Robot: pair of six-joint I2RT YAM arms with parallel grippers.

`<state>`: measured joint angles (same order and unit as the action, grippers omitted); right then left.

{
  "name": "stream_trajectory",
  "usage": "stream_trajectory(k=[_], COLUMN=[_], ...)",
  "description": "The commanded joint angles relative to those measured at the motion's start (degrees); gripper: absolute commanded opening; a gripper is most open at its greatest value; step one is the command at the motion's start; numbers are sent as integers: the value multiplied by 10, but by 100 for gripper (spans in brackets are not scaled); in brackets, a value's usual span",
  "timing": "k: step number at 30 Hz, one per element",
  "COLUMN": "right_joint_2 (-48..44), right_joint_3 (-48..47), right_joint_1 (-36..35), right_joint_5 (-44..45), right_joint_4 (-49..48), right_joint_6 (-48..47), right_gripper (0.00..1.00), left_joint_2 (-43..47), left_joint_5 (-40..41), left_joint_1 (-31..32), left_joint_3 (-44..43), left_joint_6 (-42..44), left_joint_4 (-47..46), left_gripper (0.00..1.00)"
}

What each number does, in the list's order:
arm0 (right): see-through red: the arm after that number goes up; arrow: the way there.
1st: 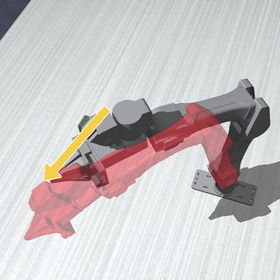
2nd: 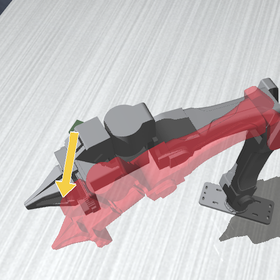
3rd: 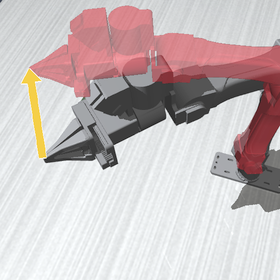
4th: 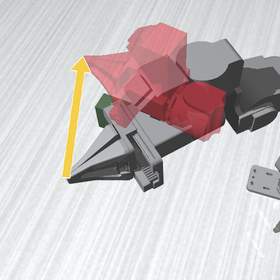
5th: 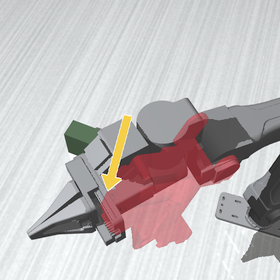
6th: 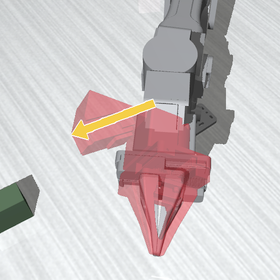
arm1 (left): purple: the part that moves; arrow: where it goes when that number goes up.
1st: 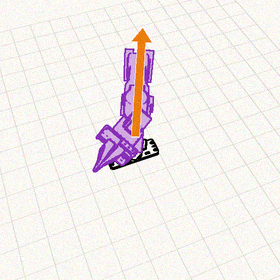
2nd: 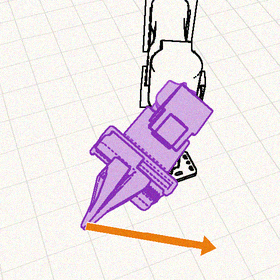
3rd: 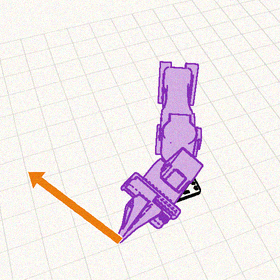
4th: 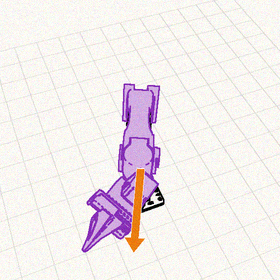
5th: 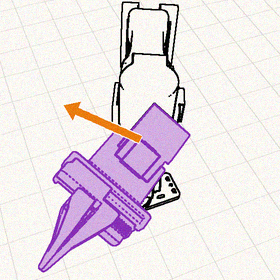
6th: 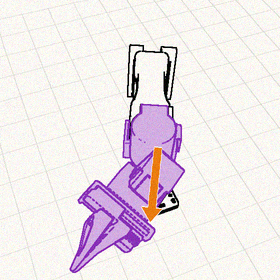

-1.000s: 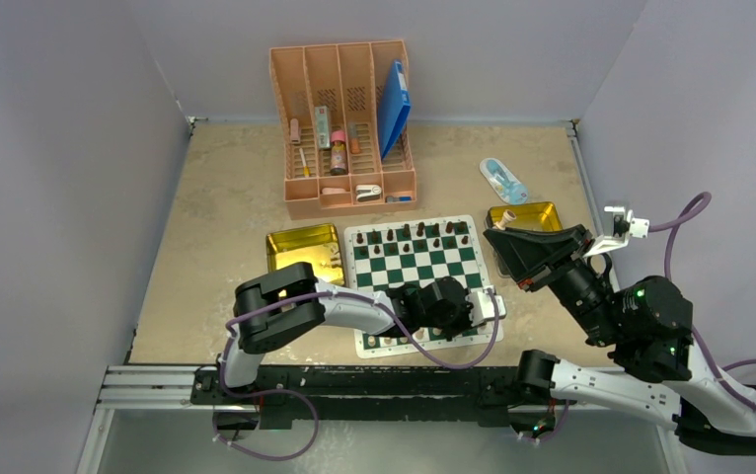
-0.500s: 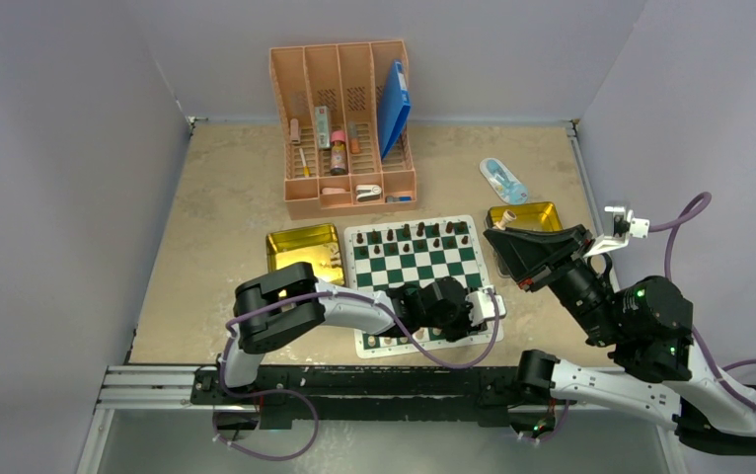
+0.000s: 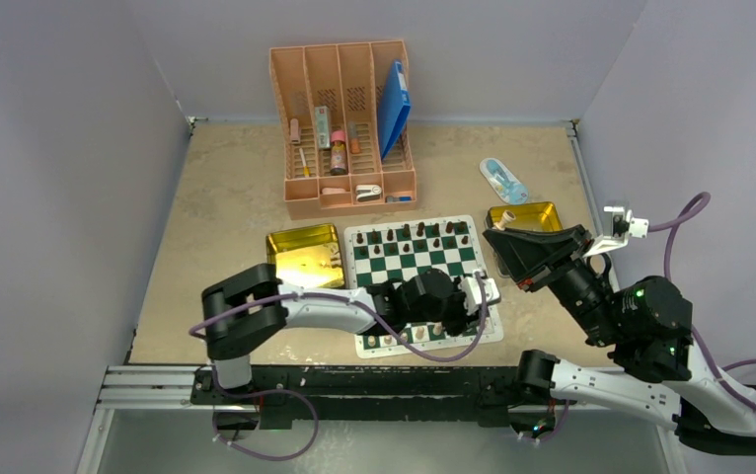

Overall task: Set up the chess pieces on the board
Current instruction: Place the chess piece on the chessboard.

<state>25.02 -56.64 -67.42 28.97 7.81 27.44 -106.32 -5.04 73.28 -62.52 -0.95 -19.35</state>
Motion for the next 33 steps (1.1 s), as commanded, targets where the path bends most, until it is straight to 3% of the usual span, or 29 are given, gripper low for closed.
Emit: stream_trajectory(k=[1,8,12,17,22,29,33], right_joint_2=[-4,4,9,17,57,142,168], right_joint_3=[2,19,39,87,123,122,114], right_joint_1=[-3,-3,-3,-3,-3,-3,-3], right_joint_5=[-3,-7,-20,-42,-101,-177,-195], right_joint_4=[-13,-1,10,-23,-70,-125,-147], right_joint_6=[7,8,3,-37,-102,-137,-135], right_gripper=[9,9,9,7,8,8,8], left_joint_2=[88,209,288,400,499,467,428], left_joint_5=[40,114,206,199,185,174,194], left_joint_1=[2,1,-4,-26,-28,-28,-28], left_joint_3=[31,95,108,90,56,-71,-138], left_joint_6=[-45,-115,-234,-354,-373,-313,-332], left_joint_4=[-55,-15,90,252,320,447,514], left_gripper=[44,39,39,39,39,44,43])
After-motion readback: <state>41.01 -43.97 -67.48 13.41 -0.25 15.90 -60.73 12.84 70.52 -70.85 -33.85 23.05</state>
